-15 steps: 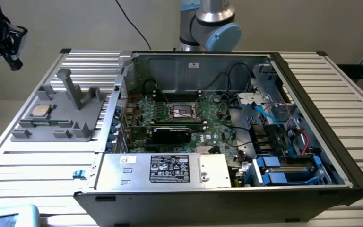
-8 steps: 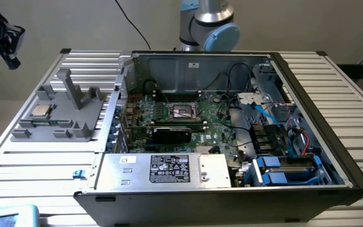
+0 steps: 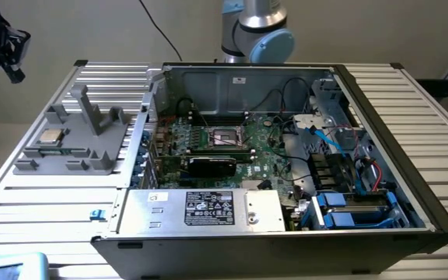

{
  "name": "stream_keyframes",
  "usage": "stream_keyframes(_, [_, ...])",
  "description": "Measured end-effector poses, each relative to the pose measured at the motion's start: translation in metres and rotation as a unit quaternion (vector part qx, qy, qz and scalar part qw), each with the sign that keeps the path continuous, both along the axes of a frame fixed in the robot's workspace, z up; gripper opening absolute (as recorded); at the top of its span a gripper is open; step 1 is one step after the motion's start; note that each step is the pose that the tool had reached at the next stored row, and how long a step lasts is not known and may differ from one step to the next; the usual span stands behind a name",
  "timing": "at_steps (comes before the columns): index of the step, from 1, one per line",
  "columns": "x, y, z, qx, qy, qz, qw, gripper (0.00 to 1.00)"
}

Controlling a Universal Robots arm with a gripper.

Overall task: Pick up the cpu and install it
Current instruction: 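Reach for the cpu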

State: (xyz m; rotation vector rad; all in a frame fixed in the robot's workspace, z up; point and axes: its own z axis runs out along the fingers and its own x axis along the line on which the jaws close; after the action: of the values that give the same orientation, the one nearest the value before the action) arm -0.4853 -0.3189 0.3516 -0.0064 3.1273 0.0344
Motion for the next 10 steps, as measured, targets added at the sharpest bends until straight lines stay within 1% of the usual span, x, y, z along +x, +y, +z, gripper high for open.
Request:
stream_keyframes(3, [-0.0023,0.0049,-0.0012,-0.0001,0.0000,0.001,1.0000,0.11])
stream_keyframes(5, [-0.0026,0.0053,-0.0012,-0.0001,0.0005,0.003,1.0000,0.11])
stream_keyframes(10, [-0.0025,0.0053,-0.0013,-0.0001,0.0005,0.003,1.0000,0.11])
